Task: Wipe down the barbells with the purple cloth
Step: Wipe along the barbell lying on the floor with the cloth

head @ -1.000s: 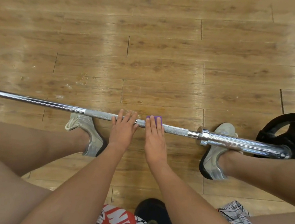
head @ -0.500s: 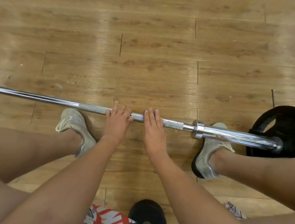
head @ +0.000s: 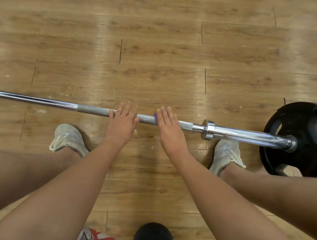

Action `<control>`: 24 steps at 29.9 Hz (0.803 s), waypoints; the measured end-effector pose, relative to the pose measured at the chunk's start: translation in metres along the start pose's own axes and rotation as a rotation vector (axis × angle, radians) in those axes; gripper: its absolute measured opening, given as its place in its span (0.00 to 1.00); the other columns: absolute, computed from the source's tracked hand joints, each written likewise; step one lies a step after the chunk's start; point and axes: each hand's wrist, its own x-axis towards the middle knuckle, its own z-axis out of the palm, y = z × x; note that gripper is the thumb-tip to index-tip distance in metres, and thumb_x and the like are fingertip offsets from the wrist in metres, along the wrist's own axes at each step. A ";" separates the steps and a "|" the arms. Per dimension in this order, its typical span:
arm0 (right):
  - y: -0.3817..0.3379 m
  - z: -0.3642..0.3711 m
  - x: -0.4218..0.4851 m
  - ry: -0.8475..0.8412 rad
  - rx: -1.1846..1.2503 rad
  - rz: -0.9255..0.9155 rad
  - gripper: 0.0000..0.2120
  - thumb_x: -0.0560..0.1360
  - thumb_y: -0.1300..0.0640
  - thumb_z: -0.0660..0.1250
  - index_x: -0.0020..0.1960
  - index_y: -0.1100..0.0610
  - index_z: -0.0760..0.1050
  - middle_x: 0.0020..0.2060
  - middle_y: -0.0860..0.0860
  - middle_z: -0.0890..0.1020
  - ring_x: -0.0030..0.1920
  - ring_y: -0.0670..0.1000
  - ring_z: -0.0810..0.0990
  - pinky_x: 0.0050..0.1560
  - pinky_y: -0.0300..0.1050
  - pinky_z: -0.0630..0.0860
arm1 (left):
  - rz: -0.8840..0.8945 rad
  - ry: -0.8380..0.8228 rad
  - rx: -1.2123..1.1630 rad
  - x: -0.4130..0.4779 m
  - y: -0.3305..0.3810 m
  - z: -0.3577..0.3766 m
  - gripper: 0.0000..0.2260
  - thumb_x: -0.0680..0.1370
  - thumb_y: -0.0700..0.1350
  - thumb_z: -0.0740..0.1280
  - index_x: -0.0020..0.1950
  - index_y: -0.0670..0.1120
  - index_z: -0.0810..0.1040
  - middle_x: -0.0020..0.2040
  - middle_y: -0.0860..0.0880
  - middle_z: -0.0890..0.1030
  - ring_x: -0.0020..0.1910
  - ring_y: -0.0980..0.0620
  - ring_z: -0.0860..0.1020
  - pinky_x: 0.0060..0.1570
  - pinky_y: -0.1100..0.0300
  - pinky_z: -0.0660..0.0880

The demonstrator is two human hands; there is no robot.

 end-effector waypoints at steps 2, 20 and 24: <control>-0.007 0.006 -0.005 0.039 0.008 0.030 0.33 0.77 0.71 0.49 0.81 0.63 0.50 0.81 0.59 0.53 0.81 0.60 0.45 0.78 0.51 0.39 | -0.016 0.015 -0.006 0.002 0.005 -0.001 0.22 0.87 0.53 0.49 0.82 0.52 0.57 0.83 0.46 0.54 0.82 0.43 0.48 0.76 0.37 0.47; 0.012 -0.009 0.020 0.029 0.010 0.061 0.40 0.73 0.75 0.56 0.82 0.60 0.50 0.81 0.58 0.52 0.81 0.62 0.43 0.80 0.59 0.46 | -0.009 0.024 -0.039 0.045 0.010 -0.015 0.21 0.87 0.53 0.47 0.81 0.53 0.59 0.82 0.48 0.57 0.81 0.42 0.47 0.76 0.35 0.46; 0.041 -0.018 0.017 0.086 -0.037 0.137 0.36 0.75 0.74 0.59 0.81 0.61 0.56 0.81 0.58 0.57 0.81 0.63 0.48 0.80 0.58 0.48 | 0.028 0.025 -0.069 0.044 0.025 -0.017 0.22 0.87 0.54 0.48 0.81 0.53 0.59 0.82 0.50 0.56 0.82 0.44 0.46 0.75 0.33 0.42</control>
